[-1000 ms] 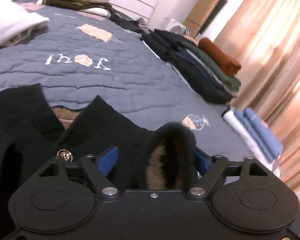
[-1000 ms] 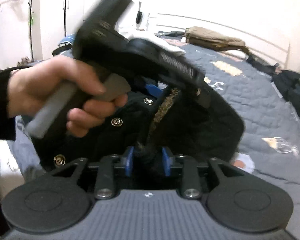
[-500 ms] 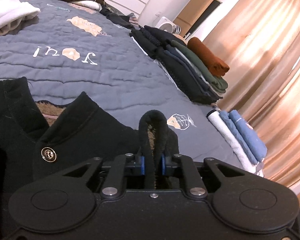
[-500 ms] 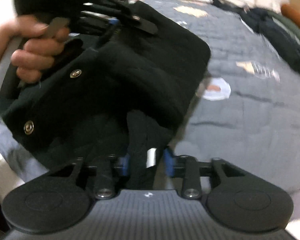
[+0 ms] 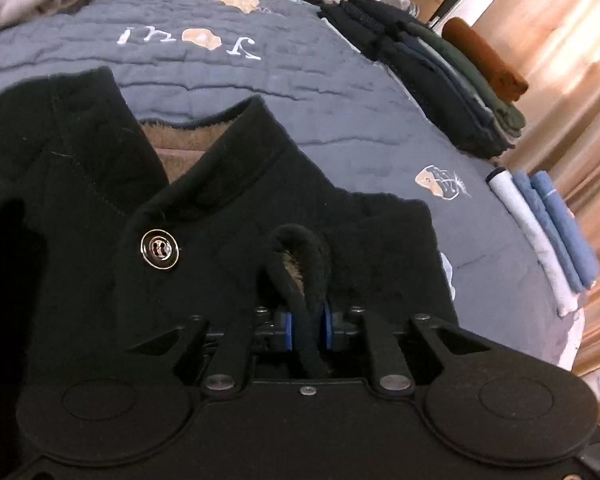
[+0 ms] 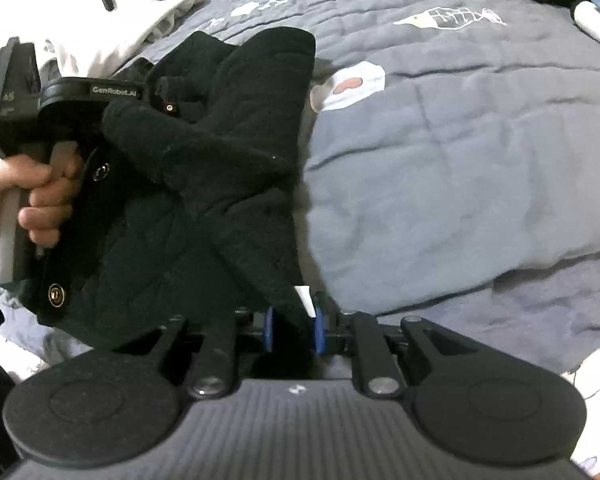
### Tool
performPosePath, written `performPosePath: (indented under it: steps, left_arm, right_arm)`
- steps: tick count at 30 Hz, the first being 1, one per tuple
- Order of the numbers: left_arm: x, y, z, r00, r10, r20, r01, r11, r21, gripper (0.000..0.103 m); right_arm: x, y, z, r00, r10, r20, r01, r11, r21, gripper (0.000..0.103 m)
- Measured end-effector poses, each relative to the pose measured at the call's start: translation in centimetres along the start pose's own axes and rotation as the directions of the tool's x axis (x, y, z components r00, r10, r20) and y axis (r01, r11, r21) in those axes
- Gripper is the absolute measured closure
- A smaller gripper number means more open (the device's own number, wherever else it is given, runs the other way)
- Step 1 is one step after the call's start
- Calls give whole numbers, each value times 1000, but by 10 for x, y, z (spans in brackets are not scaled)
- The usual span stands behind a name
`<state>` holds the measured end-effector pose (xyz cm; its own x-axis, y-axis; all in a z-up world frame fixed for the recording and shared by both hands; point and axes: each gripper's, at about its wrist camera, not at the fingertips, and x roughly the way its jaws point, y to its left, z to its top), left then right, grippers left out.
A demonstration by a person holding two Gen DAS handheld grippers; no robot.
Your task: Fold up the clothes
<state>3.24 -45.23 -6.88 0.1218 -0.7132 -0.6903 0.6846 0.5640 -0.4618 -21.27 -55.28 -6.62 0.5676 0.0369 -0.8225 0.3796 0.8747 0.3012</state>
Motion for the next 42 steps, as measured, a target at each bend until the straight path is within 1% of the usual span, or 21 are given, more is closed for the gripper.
performPosePath:
  steps: [1,3,4,5,7,9,10,11,15,18,19,20,22,24,26,29,32,34,36,40,42]
  left_arm:
    - [-5,0,4,1000,-10,3,10,1000,-15,85]
    - [-23,1,12,996,-73,51,76,996,-43,76]
    - [-31,2,15,994,-86,71,89,995,-48,65]
    - [-41,2,19,993,-76,87,81,995,-51,55]
    - [-62,0,25,989,-71,129,78,996,-46,54]
    - [-79,-4,26,983,-105,152,113,993,-46,54]
    - [-85,-8,23,979,-137,151,145,988,-45,52]
    - [-89,-13,19,975,-173,138,180,983,-41,49]
    - [-92,-40,-3,959,-278,61,279,960,-15,49]
    - [-89,-56,-11,939,-341,37,341,940,-12,48]
    - [-88,-61,-12,927,-373,36,374,927,-21,46]
    - [-87,-63,-14,914,-405,28,406,913,-43,37]
    - [-79,-63,-19,887,-461,-12,457,882,-117,29]
    - [-68,-60,-23,871,-489,-50,473,861,-186,29]
    - [-61,-54,-26,877,-477,-55,452,859,-240,29]
    - [-53,-44,-28,892,-450,-48,414,855,-311,28]
    - [-50,-36,-25,901,-434,-20,399,844,-357,26]
    - [-50,-32,-23,906,-423,-2,390,837,-383,24]
    - [-50,-29,-21,915,-403,8,373,840,-393,23]
    - [-47,-22,-20,930,-369,-3,334,846,-416,23]
    - [-46,-19,-21,935,-355,-12,317,849,-423,23]
  right_arm:
    - [0,0,-1,1000,0,1,0,1000,-5,85]
    - [0,4,-1,1000,-15,10,16,999,-47,85]
    - [0,7,-1,1000,-22,15,23,998,-62,85]
    - [0,9,-2,999,-29,20,30,997,-77,85]
    - [-1,15,-3,999,-43,24,45,993,-109,85]
    - [0,18,-2,998,-53,26,56,991,-125,85]
    - [0,19,-2,998,-60,27,63,989,-132,85]
    - [-1,20,-3,998,-63,26,66,989,-133,85]
    - [-3,22,-3,997,-70,26,73,989,-129,85]
    - [-6,21,-1,998,-60,34,63,992,-113,84]
    - [-10,19,-1,998,-50,38,53,994,-99,84]
    - [-14,18,0,998,-39,44,43,995,-87,84]
    - [-23,16,0,998,-23,59,27,997,-74,84]
    - [-32,15,0,998,-7,68,11,998,-63,84]
    - [-39,13,1,997,14,73,-11,999,-38,82]
    - [-47,8,5,993,82,82,-83,996,14,76]
    - [-51,1,8,985,142,103,-150,985,79,67]
    - [-52,-3,9,982,147,122,-160,981,106,64]
    - [-53,-6,12,980,140,138,-158,979,126,64]
    - [-63,-8,13,961,156,227,-190,972,135,62]
    - [-62,-2,13,953,160,256,-192,976,106,61]
